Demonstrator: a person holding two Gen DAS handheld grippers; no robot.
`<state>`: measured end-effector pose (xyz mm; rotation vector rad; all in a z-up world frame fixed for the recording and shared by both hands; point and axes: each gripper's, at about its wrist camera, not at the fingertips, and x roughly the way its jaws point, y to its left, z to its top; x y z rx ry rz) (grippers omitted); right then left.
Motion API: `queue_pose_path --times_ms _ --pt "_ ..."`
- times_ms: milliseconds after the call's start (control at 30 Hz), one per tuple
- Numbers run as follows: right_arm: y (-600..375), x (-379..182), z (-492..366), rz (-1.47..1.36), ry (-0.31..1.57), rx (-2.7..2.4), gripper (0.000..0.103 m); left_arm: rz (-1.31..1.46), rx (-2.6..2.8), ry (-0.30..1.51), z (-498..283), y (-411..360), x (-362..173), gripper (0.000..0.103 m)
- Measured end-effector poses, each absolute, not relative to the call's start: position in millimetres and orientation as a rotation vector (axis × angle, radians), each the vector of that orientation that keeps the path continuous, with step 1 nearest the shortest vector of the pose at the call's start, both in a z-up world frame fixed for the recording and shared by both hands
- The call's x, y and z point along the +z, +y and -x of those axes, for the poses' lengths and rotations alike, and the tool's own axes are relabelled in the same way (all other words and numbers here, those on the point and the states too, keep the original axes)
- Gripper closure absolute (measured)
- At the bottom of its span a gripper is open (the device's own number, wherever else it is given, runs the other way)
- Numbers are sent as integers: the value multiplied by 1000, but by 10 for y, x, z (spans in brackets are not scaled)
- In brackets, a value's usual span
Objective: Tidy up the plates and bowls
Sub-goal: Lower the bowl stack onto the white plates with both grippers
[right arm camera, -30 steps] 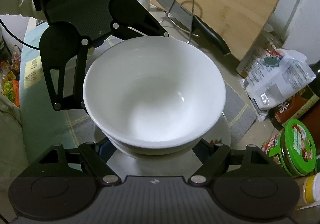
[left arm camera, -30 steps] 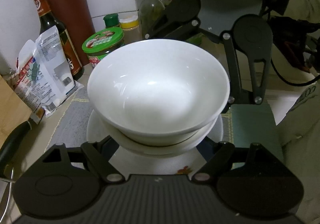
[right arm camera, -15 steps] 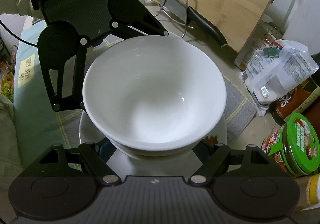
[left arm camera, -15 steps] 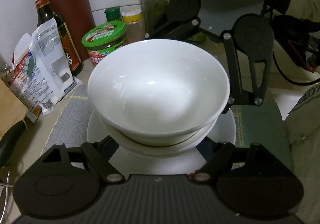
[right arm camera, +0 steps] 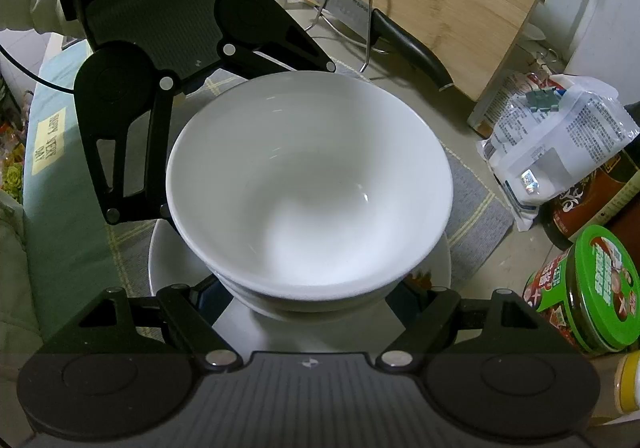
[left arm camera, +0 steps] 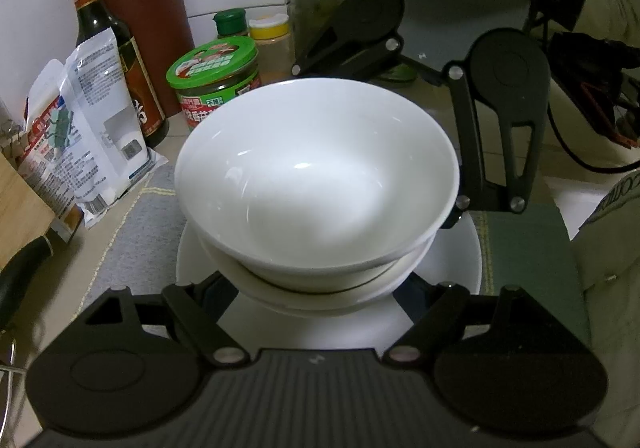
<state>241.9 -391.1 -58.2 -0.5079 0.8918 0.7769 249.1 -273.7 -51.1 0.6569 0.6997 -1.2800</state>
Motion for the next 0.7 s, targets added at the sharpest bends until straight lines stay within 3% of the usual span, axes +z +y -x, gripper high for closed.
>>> queue_pose_path --times_ms 167,200,267,700 --pt "-3930 -568 -2410 493 876 768 13 -617 -1269 700 -2516 -2690 -513 17" --pt "-3936 -556 -2406 481 873 773 5 -609 -1269 690 -2510 -2677 -505 15" --pt "-3942 -529 -2394 469 854 774 1 -611 -1255 667 -2482 -2670 -483 5" --pt "-3968 -498 -2244 489 838 734 0 -526 -1061 578 -2160 -2328 -377 2"
